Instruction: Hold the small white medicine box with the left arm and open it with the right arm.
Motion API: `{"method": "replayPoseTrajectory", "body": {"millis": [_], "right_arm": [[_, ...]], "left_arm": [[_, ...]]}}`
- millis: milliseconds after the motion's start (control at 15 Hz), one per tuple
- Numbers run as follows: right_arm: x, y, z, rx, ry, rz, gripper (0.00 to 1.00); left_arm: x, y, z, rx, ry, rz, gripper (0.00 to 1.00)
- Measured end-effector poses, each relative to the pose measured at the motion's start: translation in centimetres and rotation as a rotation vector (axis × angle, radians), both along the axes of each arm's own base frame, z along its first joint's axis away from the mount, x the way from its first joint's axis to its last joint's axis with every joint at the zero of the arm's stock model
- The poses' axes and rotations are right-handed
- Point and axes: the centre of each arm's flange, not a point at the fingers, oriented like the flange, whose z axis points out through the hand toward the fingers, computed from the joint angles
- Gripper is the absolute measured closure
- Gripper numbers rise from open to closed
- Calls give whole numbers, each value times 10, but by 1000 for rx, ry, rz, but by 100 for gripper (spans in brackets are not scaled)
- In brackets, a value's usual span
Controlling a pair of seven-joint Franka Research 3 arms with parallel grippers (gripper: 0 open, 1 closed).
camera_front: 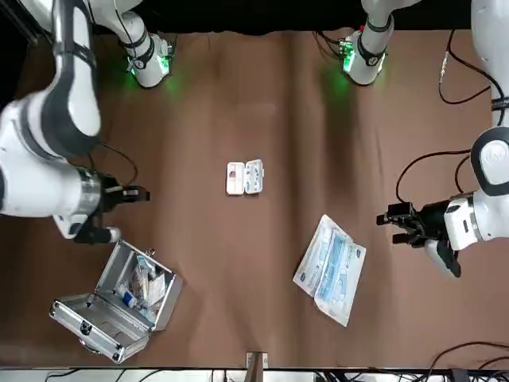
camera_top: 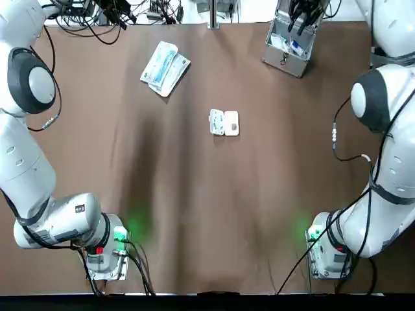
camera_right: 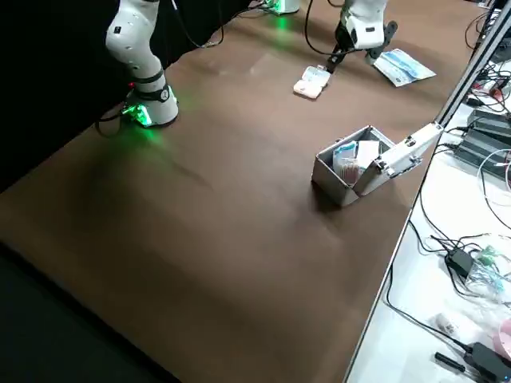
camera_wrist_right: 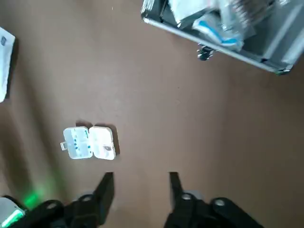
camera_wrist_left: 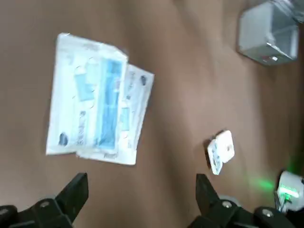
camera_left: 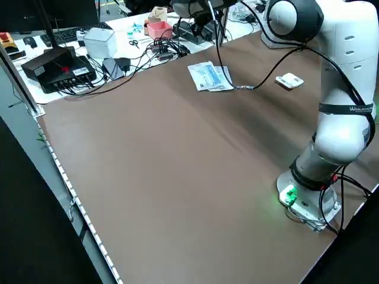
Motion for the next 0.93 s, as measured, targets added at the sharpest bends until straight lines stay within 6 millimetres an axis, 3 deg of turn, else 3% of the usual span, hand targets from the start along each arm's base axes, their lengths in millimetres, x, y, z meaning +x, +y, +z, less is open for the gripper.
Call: {"method": "replayPoseTrajectory", "body": {"millis": [333, 733, 933], "right_arm": [[-16, -38, 54, -134, -77, 7, 2], [-45, -79, 106, -121, -91, 8, 1], [-59, -97, 129, -132, -109, 20, 1]], "left_arm": [[-5, -7, 10, 174, 84, 129, 0], [-18, -22, 23, 456, 137, 232, 0], [-32, -21, 47, 552, 134, 207, 0]]}}
